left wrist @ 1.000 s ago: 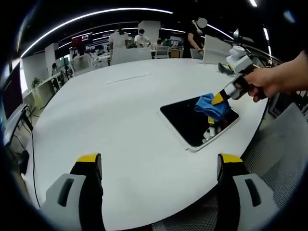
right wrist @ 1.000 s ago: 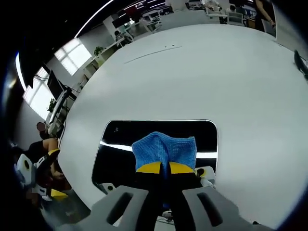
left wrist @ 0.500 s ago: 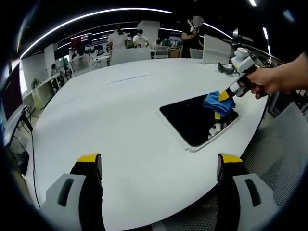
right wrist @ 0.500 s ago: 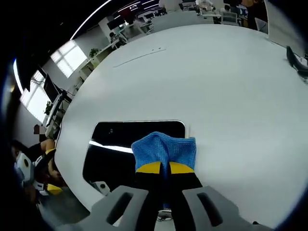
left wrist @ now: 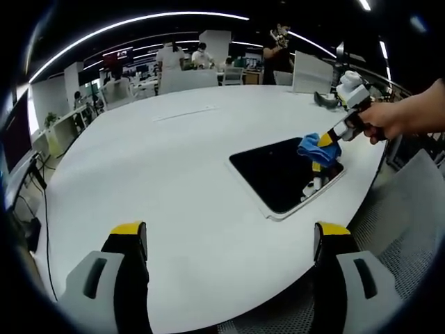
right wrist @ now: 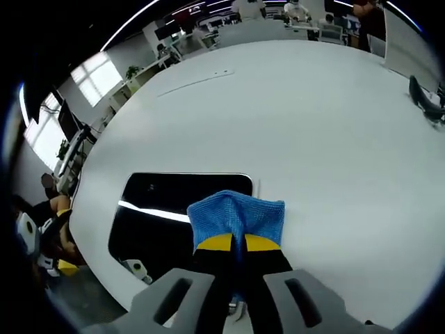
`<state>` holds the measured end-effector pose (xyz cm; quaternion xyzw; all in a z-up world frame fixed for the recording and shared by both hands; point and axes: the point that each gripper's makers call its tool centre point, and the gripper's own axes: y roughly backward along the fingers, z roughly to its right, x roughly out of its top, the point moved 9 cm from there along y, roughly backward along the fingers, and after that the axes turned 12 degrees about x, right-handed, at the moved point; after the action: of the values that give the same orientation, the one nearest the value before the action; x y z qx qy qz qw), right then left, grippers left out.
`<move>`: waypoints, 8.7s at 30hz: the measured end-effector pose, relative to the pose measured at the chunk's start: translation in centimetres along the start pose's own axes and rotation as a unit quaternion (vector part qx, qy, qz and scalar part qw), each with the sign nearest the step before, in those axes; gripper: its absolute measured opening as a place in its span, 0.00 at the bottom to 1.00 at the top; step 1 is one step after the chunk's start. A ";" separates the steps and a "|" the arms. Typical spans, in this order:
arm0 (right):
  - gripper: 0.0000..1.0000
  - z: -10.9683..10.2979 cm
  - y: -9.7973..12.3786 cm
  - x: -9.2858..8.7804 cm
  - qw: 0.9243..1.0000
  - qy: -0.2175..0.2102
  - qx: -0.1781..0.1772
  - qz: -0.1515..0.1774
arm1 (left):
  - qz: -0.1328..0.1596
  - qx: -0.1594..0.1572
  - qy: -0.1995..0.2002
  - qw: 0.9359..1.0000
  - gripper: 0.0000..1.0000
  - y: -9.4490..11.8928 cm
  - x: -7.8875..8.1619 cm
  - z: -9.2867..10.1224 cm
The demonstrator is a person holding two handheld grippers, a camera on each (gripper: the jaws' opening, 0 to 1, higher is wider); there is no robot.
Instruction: Wipe the mirror surface with the cleaning cloth until all visible marks leave the cleaned area.
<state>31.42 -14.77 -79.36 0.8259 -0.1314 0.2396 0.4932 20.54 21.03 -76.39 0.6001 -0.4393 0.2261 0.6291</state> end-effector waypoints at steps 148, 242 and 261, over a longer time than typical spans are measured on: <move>0.00 -17.7 -6.2 -3.8 1.000 -0.018 0.014 -0.019 | 0.017 -0.070 -0.010 0.997 0.99 -0.1 0.1 1.4; 0.00 -11.4 -9.6 5.2 1.000 0.005 -0.008 -0.021 | 0.016 -0.064 0.002 0.998 0.99 -0.1 0.1 0.9; 0.00 -10.3 -9.4 4.9 1.000 -0.022 -0.017 -0.003 | 0.021 -0.058 0.003 0.998 0.99 -0.3 0.2 0.8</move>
<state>37.09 -1.18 -79.76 0.8229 -0.1436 0.2174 0.5048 20.62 20.17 -76.47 0.5525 -0.4623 0.2148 0.6595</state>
